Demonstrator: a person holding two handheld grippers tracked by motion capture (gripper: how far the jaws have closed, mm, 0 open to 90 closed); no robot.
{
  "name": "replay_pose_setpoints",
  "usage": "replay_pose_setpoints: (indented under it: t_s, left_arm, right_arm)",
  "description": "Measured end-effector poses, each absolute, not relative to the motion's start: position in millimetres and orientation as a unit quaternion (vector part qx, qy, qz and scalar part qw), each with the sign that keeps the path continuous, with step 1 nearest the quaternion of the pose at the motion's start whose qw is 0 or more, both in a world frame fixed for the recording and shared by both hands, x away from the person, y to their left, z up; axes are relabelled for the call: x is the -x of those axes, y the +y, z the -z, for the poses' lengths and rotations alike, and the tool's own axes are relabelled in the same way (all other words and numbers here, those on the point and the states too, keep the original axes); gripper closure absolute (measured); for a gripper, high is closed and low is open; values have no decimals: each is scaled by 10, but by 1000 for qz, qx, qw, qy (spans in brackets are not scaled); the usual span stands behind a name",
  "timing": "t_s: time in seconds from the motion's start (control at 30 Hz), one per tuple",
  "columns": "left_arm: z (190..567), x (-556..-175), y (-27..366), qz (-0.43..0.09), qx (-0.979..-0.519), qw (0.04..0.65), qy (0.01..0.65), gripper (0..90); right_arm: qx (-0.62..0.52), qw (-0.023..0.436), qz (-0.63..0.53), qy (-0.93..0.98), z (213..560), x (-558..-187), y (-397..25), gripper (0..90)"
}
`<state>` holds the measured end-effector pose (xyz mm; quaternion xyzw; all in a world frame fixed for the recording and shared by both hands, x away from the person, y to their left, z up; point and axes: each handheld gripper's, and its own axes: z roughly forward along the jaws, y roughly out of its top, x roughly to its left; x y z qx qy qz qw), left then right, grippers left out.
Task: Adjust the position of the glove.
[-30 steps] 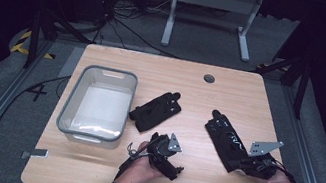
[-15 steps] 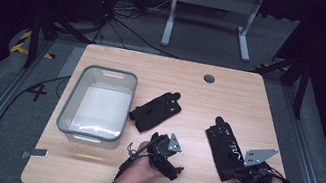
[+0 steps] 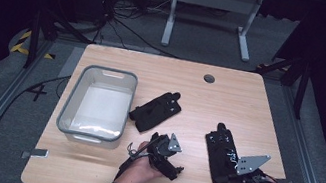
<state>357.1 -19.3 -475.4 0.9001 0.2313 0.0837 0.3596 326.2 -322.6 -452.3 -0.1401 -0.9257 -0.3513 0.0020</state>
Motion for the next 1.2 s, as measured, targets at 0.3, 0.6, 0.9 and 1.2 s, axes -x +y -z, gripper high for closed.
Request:
replay_pose_setpoints:
  t_s: [0.3, 0.6, 0.9, 1.2]
  left_arm:
    - [4755, -3572, -193, -83, -900, 360, 231, 1]
    - [4755, -3572, -194, -84, -900, 360, 231, 0]
    - [4755, -3572, -194, -84, -900, 360, 231, 0]
    - [4755, -3572, -195, -83, -900, 360, 231, 0]
  right_arm:
    - [124, 17, 361, -924, 4551, -3208, -3076, 900]
    - [123, 5, 368, -921, 4502, -3237, -3078, 897]
    - [165, -39, 387, -907, 4414, -3380, -3323, 814]
    - [222, -104, 381, -891, 4394, -3516, -3610, 610]
